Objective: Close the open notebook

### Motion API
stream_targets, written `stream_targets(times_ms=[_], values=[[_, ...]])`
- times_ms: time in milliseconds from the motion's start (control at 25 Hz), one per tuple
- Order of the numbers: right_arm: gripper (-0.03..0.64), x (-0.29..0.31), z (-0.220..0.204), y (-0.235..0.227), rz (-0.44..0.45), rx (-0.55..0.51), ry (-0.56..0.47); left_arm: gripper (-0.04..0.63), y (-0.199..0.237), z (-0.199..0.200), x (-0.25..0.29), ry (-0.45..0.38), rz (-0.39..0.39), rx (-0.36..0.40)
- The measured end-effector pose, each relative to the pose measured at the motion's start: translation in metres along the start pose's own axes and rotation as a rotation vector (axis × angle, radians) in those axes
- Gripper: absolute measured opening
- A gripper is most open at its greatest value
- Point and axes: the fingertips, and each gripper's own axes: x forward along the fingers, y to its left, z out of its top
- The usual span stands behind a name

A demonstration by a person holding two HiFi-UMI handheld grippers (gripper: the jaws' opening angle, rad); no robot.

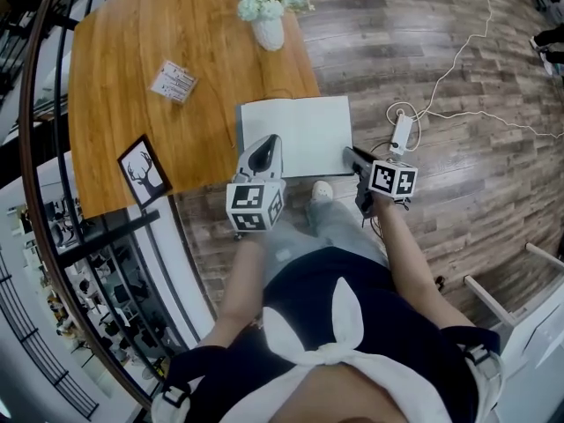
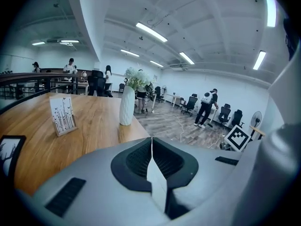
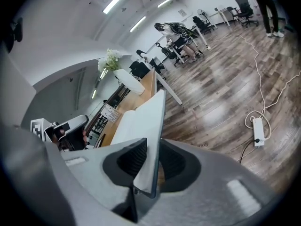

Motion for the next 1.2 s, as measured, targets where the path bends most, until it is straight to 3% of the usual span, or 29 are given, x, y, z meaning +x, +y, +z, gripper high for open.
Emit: stream_targets(times_ms=[560,1200], values=[[0.054,-0.017,0.016,0.035,-0.068,-0.061,-0.056,0.023,0.024,0.017,-0.015,0.01,-0.063,0.023],[0.034,-0.03,0.03,0.089,-0.151,-0.079,-0.199,0.023,0.062,0.034,-0.048,-0.006,-0.129,0.057]])
